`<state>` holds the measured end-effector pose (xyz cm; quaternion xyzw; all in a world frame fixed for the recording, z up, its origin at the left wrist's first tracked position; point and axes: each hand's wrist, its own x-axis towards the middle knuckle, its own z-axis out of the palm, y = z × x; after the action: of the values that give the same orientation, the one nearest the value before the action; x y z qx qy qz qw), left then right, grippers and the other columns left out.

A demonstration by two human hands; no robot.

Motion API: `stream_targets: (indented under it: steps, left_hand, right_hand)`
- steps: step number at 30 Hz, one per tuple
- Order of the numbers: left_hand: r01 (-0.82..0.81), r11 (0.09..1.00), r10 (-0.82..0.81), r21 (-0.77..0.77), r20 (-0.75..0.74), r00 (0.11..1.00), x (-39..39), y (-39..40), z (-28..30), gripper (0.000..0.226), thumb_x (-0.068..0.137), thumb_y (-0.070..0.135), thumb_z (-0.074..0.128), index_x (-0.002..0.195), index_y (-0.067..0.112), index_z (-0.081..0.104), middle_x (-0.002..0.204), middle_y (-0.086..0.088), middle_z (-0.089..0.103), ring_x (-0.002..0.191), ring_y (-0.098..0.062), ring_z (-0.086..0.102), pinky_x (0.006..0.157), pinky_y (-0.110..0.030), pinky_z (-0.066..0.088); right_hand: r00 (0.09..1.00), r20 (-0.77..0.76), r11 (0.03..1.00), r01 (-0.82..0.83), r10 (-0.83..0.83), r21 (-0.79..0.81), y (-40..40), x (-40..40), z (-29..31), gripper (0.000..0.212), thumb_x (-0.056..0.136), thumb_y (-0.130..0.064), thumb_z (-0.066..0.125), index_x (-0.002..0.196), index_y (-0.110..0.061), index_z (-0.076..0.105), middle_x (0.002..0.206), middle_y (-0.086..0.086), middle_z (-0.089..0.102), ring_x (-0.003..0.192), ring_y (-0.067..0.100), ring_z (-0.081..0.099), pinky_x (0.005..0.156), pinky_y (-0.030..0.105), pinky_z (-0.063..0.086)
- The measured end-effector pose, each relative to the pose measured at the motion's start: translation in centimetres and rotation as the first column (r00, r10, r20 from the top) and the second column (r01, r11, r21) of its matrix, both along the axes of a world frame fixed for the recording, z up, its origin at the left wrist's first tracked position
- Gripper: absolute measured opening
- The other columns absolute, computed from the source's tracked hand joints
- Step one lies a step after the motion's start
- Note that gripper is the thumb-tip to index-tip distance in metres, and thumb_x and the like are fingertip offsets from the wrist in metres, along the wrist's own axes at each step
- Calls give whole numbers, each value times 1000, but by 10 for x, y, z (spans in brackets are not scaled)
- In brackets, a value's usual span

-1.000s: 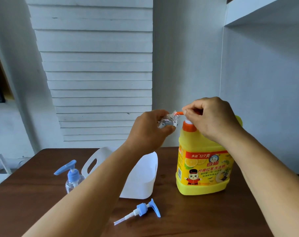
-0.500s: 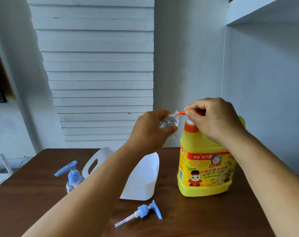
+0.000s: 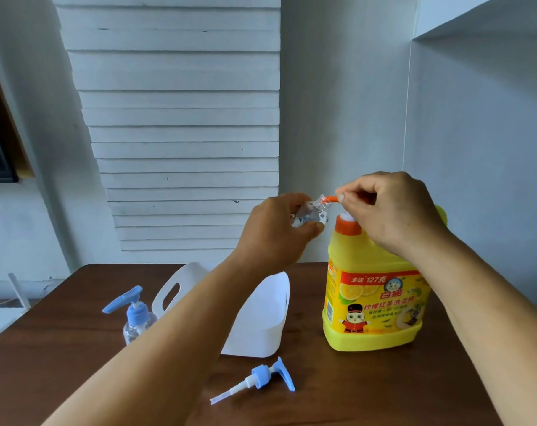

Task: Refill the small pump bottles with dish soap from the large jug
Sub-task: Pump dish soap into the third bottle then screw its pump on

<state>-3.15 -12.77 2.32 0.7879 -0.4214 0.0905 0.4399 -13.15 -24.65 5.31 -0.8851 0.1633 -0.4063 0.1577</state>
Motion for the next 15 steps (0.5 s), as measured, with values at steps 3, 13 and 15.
stream_targets:
  steps: [3, 13, 15]
  left_hand:
    - [0, 1000, 0, 0, 5, 1000, 0, 0, -2, 25, 83, 30, 65, 107, 22, 65, 97, 2, 71, 83, -15, 64, 68, -25, 49]
    - [43, 990, -79, -134, -279, 957, -4, -6, 0, 34, 80, 22, 71, 112, 15, 61, 103, 1, 68, 92, -16, 65, 71, -21, 49]
    - [57, 983, -117, -177, -349, 930, -5, -6, -1, 34, 80, 19, 71, 112, 13, 61, 105, -1, 68, 92, -16, 66, 70, -17, 48]
  right_hand:
    - [1000, 4, 1000, 10, -10, -3, 0, 2, -3, 19, 90, -24, 59, 95, -15, 75, 97, 4, 72, 87, 17, 62, 72, 20, 41]
    - [1000, 8, 999, 4, -3, -42, 0, 0, 6, 21, 93, -25, 54, 99, -15, 71, 100, 4, 70, 80, 10, 51, 58, 9, 32]
    - [1000, 19, 999, 4, -4, -47, 0, 1, 4, 21, 93, -24, 53, 99, -13, 71, 100, 4, 69, 80, 10, 51, 58, 4, 29]
